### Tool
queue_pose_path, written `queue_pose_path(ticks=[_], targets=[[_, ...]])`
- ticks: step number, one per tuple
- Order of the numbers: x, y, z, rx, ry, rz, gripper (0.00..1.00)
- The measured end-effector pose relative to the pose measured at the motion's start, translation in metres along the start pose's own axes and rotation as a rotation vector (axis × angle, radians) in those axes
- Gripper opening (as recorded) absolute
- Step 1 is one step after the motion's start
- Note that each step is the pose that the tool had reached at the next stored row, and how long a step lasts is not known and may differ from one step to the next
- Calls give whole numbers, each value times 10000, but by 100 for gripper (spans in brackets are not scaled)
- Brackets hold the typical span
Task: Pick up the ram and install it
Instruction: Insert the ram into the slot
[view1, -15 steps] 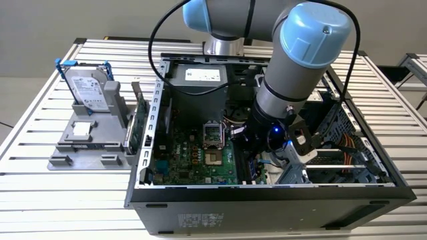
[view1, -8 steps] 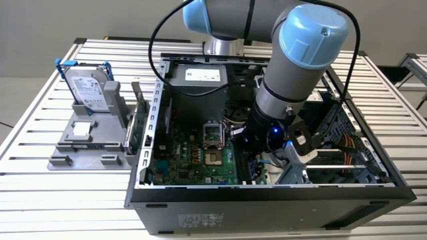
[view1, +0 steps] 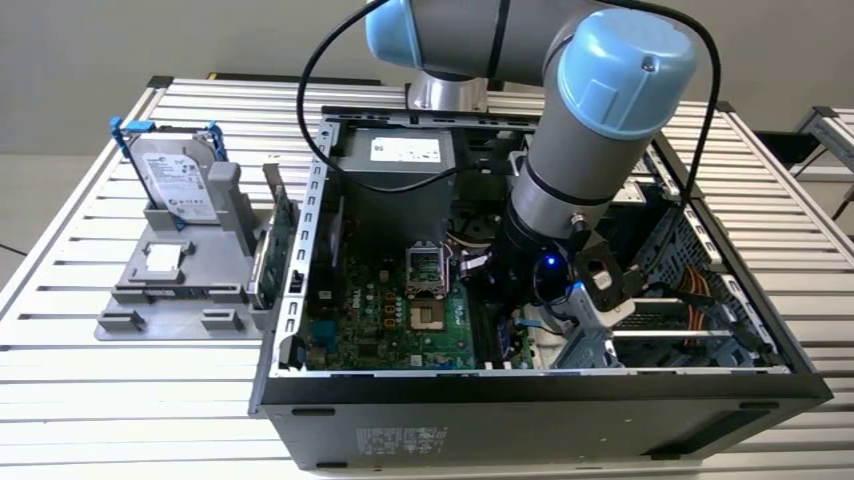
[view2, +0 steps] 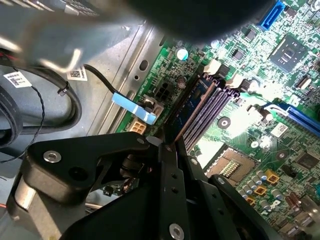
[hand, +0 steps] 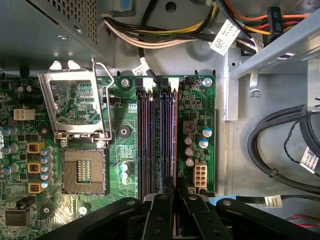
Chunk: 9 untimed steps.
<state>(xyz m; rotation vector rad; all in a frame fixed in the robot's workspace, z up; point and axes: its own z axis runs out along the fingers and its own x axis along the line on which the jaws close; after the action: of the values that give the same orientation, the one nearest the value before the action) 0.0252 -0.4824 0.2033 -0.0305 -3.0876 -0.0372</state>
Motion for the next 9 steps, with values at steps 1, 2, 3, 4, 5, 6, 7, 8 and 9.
queue_pose_path(ticks=[1,2,3,4,5,6,7,8,9], targets=[[0,0,1,0,-1,0,100],[0,0,1,0,-1,0,100],[0,0,2,-1,-1,0,100],[0,0,2,0,-1,0,100],[0,0,2,1,-1,0,100],[0,0,-1,-2,-2,0,100],[0,1,-3,-6,-3,0,100],[0,1,-6,-6,-3,-1,100],[0,1,-9,-4,-3,-2,100]])
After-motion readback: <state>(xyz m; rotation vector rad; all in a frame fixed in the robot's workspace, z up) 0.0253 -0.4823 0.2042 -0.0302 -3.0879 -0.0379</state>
